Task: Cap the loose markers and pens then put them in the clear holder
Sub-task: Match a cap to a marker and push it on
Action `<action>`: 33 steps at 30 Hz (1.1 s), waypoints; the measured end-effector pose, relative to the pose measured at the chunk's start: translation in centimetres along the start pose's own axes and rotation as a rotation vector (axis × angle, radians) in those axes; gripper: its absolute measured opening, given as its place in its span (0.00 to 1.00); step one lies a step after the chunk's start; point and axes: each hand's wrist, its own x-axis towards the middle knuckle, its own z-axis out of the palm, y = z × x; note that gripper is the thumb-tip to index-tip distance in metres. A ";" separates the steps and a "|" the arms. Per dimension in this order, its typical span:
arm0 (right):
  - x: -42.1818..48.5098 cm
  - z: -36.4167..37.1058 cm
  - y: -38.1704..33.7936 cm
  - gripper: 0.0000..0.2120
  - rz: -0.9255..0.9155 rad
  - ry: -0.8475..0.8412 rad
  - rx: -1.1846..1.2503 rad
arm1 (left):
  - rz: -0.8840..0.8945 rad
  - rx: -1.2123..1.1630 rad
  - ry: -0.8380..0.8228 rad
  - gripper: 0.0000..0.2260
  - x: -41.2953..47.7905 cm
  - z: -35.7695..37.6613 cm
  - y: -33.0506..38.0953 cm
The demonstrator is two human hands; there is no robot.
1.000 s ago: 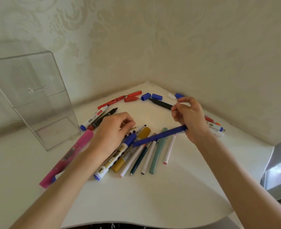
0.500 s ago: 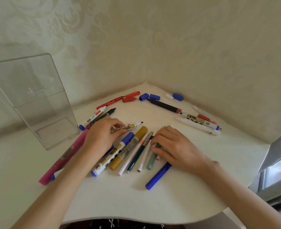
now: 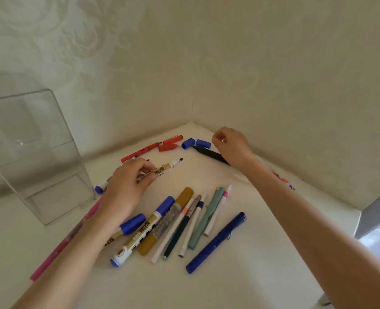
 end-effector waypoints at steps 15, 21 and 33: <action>0.5 0.7 -1.1 0.04 0.049 -0.124 0.377 | 0.109 -0.144 0.084 0.06 -0.4 0.1 0.2; -7.1 0.1 -0.5 0.08 0.117 -0.160 0.933 | 0.116 -0.203 0.056 0.06 -1.1 0.3 0.9; -8.1 0.8 -0.9 0.06 0.082 -0.133 1.033 | 0.200 -0.234 -0.065 0.08 -1.7 0.5 1.1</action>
